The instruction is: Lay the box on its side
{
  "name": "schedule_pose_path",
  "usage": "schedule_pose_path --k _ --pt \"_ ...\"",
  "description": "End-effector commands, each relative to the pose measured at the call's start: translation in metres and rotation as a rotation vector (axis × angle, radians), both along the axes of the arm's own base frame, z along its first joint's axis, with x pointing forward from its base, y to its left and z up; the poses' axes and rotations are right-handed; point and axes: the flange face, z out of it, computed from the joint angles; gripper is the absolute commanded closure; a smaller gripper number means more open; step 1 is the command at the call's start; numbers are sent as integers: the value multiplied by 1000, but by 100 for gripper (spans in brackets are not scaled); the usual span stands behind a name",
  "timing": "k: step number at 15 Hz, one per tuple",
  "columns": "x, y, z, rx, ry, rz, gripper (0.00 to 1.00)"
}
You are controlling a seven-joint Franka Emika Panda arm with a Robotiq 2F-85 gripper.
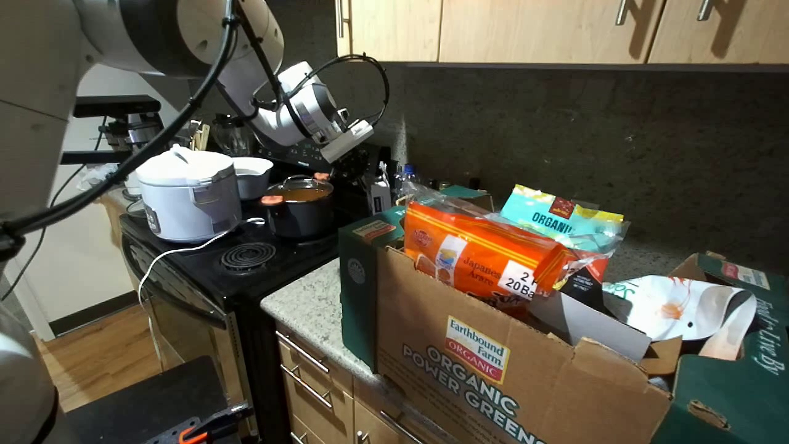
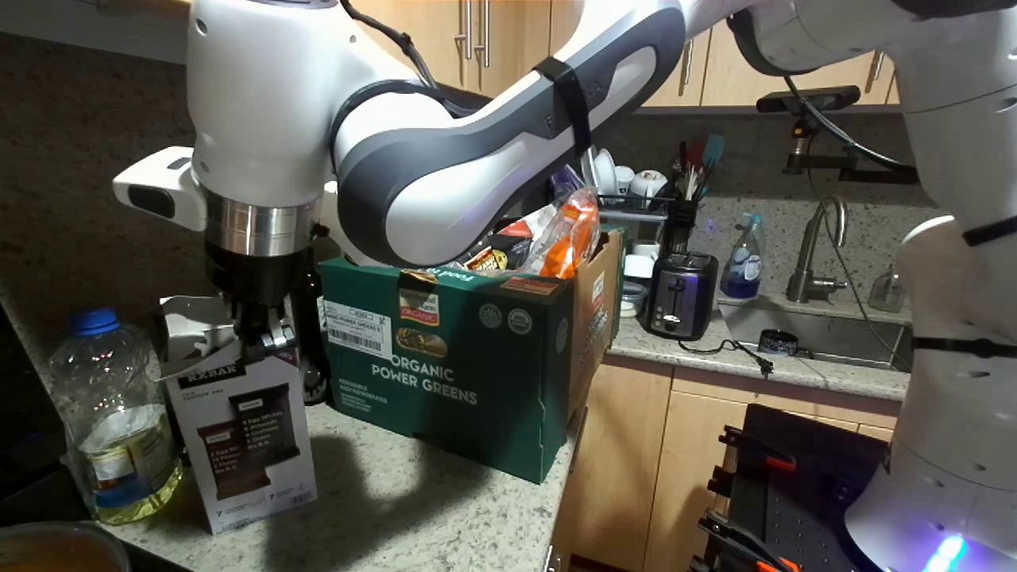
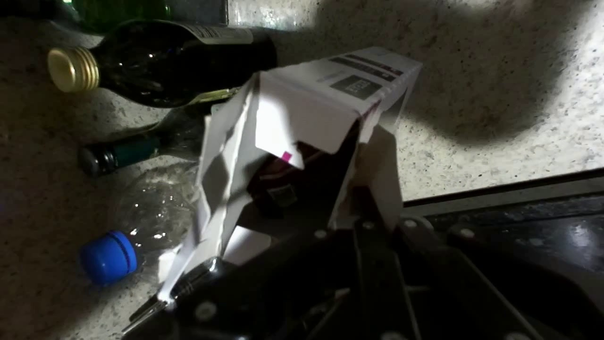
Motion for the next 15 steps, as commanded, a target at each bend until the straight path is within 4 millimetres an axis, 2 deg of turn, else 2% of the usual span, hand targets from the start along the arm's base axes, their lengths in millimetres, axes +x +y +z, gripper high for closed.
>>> schedule_pose_path --k 1,8,15 --pt "-14 -15 -22 -82 93 11 100" --pt "-20 -31 -17 -174 130 -5 100" --pt "-31 -27 -14 -176 145 26 100"
